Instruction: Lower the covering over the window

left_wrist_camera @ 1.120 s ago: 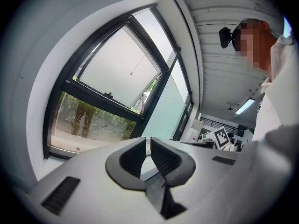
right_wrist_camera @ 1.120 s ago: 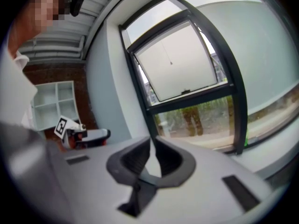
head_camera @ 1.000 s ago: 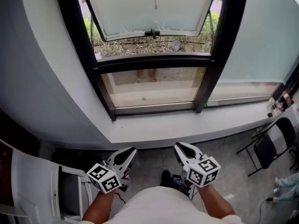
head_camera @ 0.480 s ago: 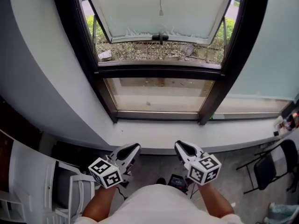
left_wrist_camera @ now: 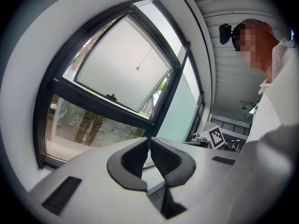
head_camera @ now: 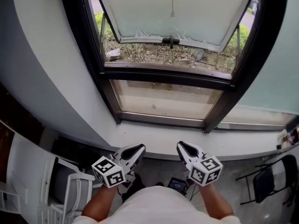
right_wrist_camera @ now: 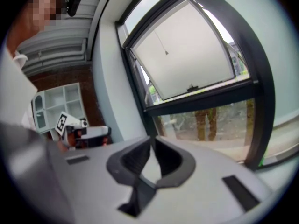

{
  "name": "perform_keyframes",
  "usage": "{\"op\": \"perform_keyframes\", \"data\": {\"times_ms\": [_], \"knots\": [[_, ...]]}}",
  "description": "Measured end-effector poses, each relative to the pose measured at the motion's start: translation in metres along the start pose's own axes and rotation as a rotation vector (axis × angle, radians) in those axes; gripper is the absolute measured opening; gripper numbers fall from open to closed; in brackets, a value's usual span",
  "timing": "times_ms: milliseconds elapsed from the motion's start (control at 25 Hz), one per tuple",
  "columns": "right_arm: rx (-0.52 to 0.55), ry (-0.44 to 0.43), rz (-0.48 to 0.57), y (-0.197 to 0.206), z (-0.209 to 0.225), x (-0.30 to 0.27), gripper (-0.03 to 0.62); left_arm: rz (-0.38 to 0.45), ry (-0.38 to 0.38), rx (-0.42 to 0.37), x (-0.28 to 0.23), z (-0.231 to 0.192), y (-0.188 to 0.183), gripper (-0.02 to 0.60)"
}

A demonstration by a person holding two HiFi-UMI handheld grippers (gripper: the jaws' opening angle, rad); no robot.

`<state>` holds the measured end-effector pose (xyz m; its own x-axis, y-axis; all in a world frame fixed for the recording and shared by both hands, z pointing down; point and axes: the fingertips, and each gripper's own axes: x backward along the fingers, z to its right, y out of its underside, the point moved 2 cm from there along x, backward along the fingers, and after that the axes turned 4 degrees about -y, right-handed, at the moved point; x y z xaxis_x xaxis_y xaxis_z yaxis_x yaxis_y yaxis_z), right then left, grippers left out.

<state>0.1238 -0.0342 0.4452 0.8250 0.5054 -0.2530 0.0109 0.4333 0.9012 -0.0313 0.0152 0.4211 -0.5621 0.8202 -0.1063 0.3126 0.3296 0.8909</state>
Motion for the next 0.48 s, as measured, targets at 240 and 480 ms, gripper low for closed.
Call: {"op": "perform_keyframes", "data": {"times_ms": [240, 480], "knots": [[0.003, 0.024, 0.002, -0.010, 0.005, -0.030, 0.028, 0.009, 0.038, 0.027, -0.012, -0.031, -0.012, 0.023], [-0.015, 0.054, 0.014, -0.026, 0.006, -0.066, 0.028, -0.013, 0.099, 0.015, -0.023, -0.061, -0.036, 0.023]]}}
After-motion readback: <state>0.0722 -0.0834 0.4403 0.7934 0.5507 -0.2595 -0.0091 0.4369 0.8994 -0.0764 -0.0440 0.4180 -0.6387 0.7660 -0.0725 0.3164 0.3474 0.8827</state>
